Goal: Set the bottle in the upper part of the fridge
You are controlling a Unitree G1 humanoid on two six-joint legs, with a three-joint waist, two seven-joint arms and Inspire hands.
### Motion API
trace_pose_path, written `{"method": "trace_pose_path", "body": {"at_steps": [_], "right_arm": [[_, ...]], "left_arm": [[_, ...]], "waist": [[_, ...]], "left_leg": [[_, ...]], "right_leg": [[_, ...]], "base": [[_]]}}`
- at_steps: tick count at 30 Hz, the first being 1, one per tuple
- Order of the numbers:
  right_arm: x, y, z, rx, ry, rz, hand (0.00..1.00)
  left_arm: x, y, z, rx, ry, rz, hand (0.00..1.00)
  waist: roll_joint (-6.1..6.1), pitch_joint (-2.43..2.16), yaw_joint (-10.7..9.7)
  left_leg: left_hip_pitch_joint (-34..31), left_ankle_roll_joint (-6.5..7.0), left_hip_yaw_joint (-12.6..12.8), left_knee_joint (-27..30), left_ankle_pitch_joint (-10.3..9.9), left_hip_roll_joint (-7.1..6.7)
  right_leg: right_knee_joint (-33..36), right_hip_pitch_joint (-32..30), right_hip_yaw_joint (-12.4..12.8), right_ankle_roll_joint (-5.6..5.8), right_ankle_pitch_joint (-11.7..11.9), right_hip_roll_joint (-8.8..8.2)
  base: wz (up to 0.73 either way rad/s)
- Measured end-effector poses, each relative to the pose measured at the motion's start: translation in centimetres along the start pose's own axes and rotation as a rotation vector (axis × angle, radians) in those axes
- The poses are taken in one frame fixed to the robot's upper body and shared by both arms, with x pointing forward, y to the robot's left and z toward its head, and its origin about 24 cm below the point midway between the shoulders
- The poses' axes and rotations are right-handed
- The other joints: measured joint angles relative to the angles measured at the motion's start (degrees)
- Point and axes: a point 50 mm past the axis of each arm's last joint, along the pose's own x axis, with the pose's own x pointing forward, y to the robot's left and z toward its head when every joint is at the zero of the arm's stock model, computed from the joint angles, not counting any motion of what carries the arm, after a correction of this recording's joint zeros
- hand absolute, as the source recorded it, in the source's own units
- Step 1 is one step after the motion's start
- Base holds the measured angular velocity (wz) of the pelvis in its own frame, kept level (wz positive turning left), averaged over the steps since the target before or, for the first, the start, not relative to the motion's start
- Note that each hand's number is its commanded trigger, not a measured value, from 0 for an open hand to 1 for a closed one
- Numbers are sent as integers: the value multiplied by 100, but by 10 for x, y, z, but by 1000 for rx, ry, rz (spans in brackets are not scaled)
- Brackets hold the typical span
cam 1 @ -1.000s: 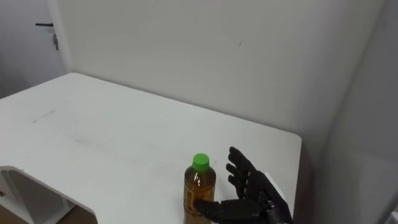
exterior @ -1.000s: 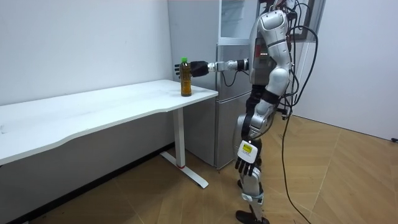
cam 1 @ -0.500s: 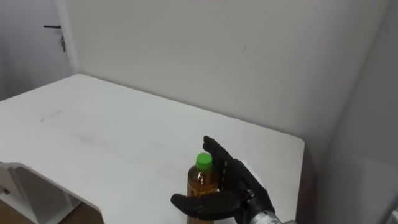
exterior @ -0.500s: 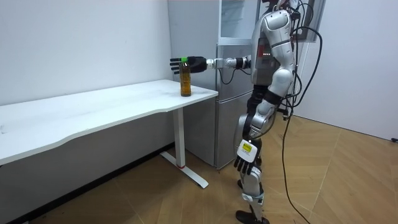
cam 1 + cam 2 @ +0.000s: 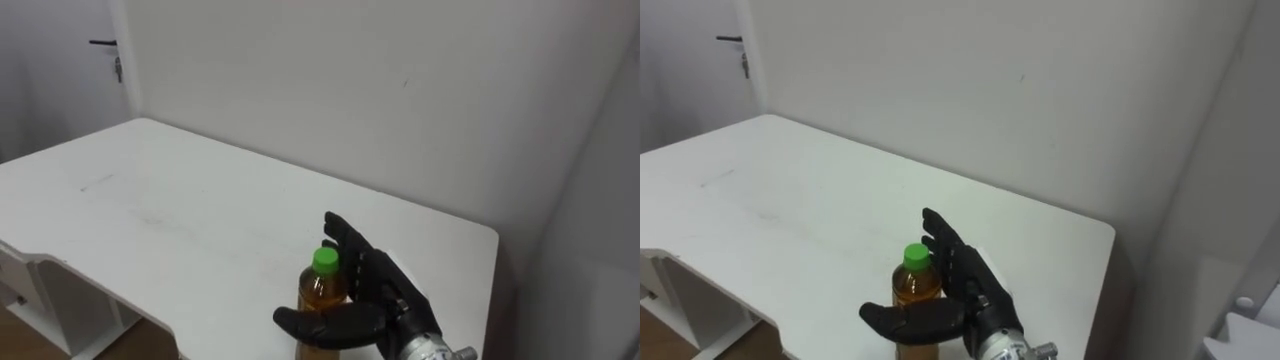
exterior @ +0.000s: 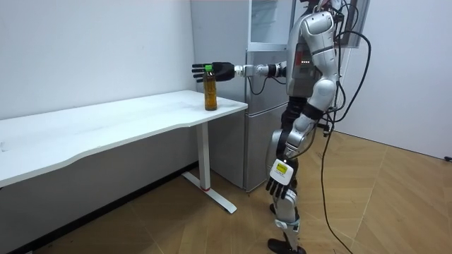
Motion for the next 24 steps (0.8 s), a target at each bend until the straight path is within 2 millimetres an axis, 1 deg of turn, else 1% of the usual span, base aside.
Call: {"method": "trace_pose_path", "body": {"at_steps": [3,8,10,14,18,23,24], "right_arm": [[0,-2,-6,-1,25,-10,0],[-1,-4,-9,-14,40,-25,0],[-1,-6,-15,-24,63,-36,0],[-5,-12,-33,-41,139,-75,0],[-15,-14,-46,-25,184,-91,0],[-19,-14,-51,-17,201,-93,0],[-19,-15,-52,-15,207,-96,0]], "left_arm": [[0,0,0,1,2,3,0],[0,0,-1,2,7,7,0],[0,0,-1,2,10,6,0],[0,0,-1,2,10,5,0],[0,0,-2,0,11,4,0],[0,-1,-3,-3,16,2,0],[0,-2,-4,-6,18,-1,0]], "waist": [[-1,-1,4],[18,-2,1],[20,-5,2],[17,-6,5],[16,-7,4],[7,-12,9],[7,-11,-1]], "left_leg": [[-1,0,-2,0,0,0],[0,0,-2,-1,0,0],[10,0,-6,-1,0,2],[8,1,-14,-1,1,1],[13,2,-67,2,1,1],[12,14,-87,9,9,-16],[10,16,-94,32,10,-24]], "right_leg": [[0,7,-3,9,-5,0],[-1,13,-12,12,-8,1],[0,29,-29,12,-8,1],[3,34,-66,12,-7,-7],[2,67,-91,12,-8,-12],[3,76,-102,13,-10,-28],[2,89,-146,15,-11,-40]], "base": [[2],[0],[2],[2],[6],[1],[4]]}}
